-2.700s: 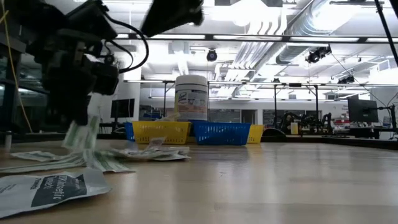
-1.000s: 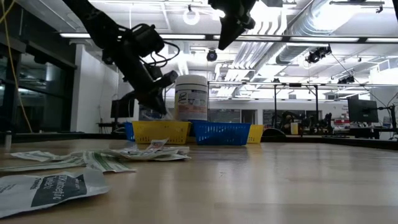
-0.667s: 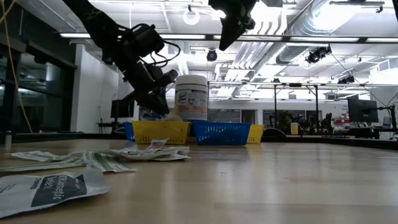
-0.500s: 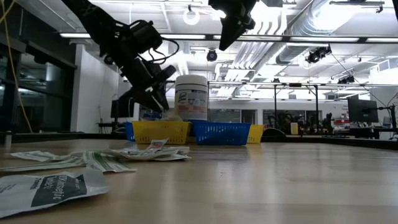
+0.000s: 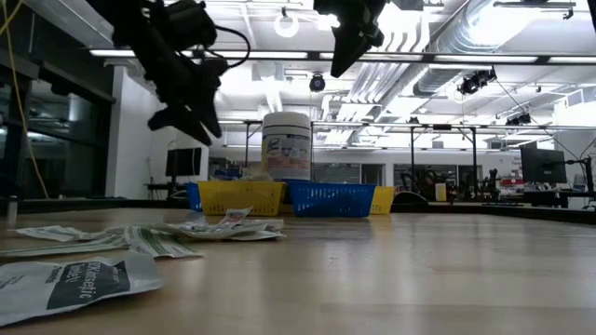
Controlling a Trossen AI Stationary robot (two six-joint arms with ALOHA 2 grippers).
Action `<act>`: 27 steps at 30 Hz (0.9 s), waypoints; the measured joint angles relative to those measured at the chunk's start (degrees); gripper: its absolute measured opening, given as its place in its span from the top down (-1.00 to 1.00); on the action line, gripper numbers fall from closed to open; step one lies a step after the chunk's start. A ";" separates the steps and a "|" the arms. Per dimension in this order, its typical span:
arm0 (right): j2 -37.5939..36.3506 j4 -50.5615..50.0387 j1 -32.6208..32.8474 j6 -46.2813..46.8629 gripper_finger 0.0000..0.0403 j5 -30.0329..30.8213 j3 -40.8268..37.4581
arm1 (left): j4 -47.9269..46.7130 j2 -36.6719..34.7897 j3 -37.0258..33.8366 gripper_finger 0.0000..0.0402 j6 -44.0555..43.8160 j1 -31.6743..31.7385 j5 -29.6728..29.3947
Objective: Pick & Place First Aid Supplies
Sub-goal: Put the green bandage pad into the left yellow bin
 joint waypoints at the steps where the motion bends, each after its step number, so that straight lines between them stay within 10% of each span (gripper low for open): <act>1: 0.02 -0.02 0.00 0.00 0.84 -0.14 0.00 | -1.81 -0.76 0.00 0.30 0.37 -0.53 1.42; 13: 0.03 0.70 0.04 1.36 0.84 -6.59 0.00 | -18.59 -3.66 -0.02 0.30 -4.50 -16.48 5.61; 27: 0.06 20.52 10.14 8.88 0.99 -12.63 -8.53 | -21.59 -3.66 -1.73 0.30 -16.57 -33.74 -3.65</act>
